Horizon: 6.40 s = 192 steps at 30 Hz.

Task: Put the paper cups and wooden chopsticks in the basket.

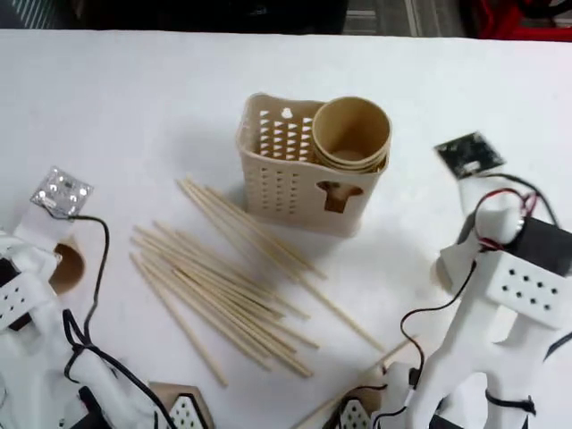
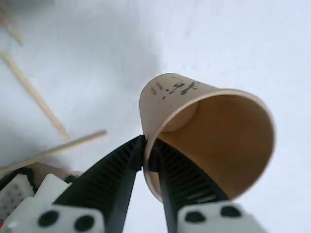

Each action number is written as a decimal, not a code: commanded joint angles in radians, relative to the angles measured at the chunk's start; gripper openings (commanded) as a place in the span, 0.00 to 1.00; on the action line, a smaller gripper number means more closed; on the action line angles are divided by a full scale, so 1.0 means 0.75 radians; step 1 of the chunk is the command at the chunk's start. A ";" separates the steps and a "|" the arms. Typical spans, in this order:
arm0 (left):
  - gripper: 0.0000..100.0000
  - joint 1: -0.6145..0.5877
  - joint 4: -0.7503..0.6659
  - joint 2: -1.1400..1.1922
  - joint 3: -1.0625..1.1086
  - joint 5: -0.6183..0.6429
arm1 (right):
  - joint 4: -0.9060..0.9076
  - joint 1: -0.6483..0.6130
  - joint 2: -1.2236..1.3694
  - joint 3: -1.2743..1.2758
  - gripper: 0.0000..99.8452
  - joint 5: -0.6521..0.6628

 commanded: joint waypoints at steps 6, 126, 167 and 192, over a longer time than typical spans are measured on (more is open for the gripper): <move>0.02 0.019 0.020 0.003 -0.004 0.139 | 0.011 0.017 -0.015 -0.415 0.02 0.002; 0.02 1.159 1.195 0.015 -1.788 0.982 | -0.844 -0.461 -0.484 0.890 0.03 -0.593; 0.04 1.756 1.199 0.850 -2.304 1.052 | -1.077 -0.461 -0.484 1.123 0.04 -0.720; 0.17 1.756 0.863 1.016 -2.500 1.105 | -1.077 -0.461 -0.484 1.123 0.04 -0.720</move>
